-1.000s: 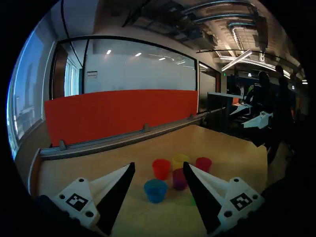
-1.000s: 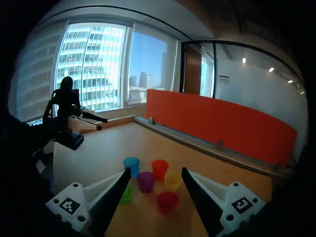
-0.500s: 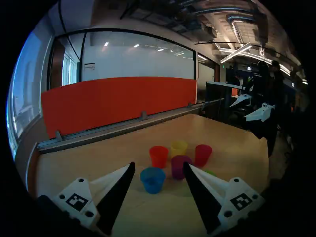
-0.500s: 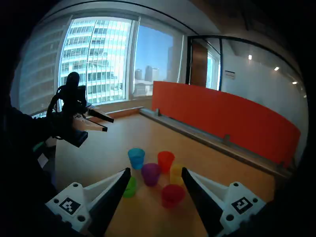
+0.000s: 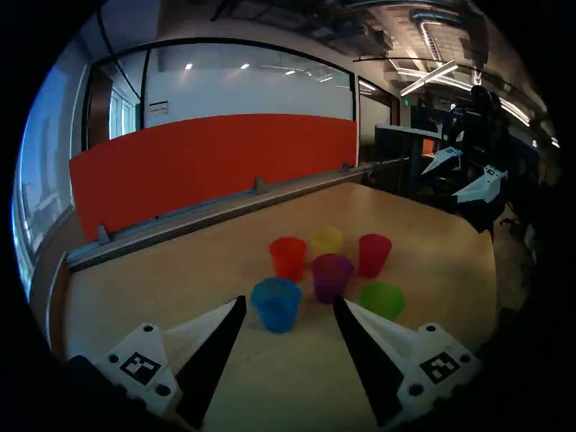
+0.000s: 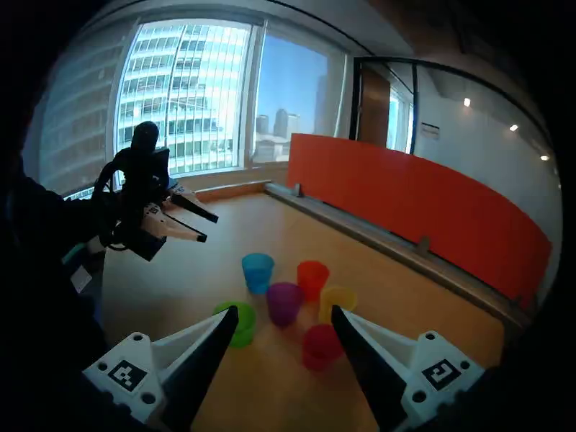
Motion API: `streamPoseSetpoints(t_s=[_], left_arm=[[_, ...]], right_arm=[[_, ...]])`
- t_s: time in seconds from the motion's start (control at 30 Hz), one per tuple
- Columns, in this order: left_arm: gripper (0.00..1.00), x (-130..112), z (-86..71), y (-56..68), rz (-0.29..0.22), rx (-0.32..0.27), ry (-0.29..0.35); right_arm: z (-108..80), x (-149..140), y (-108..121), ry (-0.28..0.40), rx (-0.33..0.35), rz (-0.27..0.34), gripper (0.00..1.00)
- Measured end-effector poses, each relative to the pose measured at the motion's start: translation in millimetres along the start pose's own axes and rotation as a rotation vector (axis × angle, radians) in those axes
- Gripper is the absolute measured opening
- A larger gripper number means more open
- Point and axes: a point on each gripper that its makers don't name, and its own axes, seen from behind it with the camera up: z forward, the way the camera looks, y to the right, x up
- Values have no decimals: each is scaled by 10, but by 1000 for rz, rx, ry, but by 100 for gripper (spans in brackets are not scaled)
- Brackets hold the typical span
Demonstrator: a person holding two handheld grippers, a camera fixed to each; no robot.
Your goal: Pour water
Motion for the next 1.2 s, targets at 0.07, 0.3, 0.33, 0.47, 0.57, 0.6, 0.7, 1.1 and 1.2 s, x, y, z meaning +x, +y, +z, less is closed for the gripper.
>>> streamPoseSetpoints(t_s=[0.07, 0.3, 0.33, 0.47, 0.57, 0.6, 0.7, 1.1, 1.2], left_arm=[[90, -54, 20, 0, 6, 3, -11], [90, -151, 76, -17, 10, 5, -31], [90, -164, 85, -20, 11, 5, -34], [90, -210, 120, -32, 16, 7, -44], [90, -253, 148, -39, 18, 6, -57], [90, -269, 158, -41, 19, 5, -61], [90, -320, 189, -48, 19, 3, -75], [90, -460, 342, -117, 5, -9, -126], [90, -492, 393, -148, 6, -10, -138]], right_arm=[[7, -23, -4, -3, 2, -3, 100], [53, -66, -31, -14, 15, 0, 100], [64, -67, -39, -14, 18, 0, 100], [108, -87, -68, -17, 26, 1, 100], [143, -111, -90, -21, 31, 2, 100], [155, -120, -97, -22, 32, 2, 100], [193, -148, -117, -25, 37, 4, 100], [337, -217, -191, -27, 58, 10, 100], [378, -241, -220, -31, 67, 9, 100]])
